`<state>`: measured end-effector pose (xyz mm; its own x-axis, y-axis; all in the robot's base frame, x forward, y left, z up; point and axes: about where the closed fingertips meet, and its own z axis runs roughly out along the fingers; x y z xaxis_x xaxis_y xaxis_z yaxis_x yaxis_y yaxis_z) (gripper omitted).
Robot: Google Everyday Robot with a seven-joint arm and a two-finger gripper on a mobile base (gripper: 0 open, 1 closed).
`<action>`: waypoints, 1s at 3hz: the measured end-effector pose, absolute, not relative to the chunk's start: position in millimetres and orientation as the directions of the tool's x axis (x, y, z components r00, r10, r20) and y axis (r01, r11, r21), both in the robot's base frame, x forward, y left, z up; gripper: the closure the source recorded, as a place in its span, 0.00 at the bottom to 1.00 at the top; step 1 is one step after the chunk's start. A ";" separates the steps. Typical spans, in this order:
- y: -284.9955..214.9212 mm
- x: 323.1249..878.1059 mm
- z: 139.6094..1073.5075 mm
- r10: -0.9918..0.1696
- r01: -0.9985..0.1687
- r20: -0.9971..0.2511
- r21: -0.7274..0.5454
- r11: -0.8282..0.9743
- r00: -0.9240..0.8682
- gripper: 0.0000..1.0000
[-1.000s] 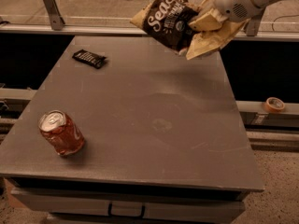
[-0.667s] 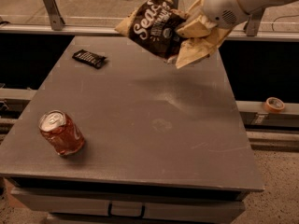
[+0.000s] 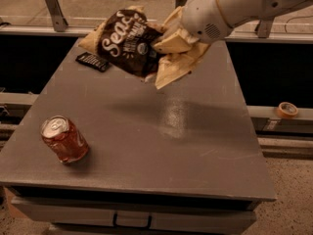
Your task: Move brown chip bag near coke can
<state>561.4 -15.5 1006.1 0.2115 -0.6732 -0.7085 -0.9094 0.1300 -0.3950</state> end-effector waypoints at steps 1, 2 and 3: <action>17.4 542.6 989.4 -0.646 -0.930 -0.735 -0.353 0.104 0.206 1.00; 42.0 531.8 965.3 -0.654 -0.943 -0.735 -0.318 0.101 0.178 1.00; 55.4 523.6 944.2 -0.678 -0.953 -0.723 -0.281 0.111 0.134 0.82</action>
Offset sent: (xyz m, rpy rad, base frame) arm -0.0384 0.0811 -0.0746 0.0023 0.1350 0.0222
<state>523.6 55.4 944.2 0.1341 -0.6778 -0.7229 -0.9534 0.1106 -0.2806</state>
